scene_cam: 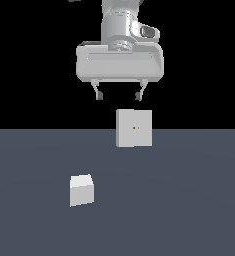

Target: Plug the charger into the wall socket.

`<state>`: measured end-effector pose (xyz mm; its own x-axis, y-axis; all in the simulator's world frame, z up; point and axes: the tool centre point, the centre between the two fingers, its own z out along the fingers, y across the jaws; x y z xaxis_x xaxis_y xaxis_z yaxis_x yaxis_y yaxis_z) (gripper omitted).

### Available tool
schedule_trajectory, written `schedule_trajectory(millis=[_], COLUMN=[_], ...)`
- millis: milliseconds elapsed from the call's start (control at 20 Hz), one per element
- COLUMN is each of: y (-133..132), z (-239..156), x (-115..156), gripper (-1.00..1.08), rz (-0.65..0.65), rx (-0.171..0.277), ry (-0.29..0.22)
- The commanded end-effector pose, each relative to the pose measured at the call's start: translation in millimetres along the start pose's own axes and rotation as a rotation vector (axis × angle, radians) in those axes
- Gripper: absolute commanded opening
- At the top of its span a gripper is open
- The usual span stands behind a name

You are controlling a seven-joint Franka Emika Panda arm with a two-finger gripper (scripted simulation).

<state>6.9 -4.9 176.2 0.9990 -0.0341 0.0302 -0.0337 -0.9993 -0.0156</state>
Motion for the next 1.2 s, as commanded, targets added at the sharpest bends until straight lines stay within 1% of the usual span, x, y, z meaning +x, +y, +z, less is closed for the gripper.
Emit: schedule_trajectory(millis=[0, 300, 550, 800, 1150], y=[0, -3, -12, -24, -41], z=[0, 5, 17, 38, 74], x=[0, -6, -19, -42, -85], gripper=[1.0, 1.0, 1.0, 1.0, 1.0], rz=[0.0, -0.017, -0.058, -0.126, -0.248], rx=[0.0, 0.0, 0.0, -0.001, -0.001], ry=[0.0, 0.0, 0.001, 0.002, 0.004])
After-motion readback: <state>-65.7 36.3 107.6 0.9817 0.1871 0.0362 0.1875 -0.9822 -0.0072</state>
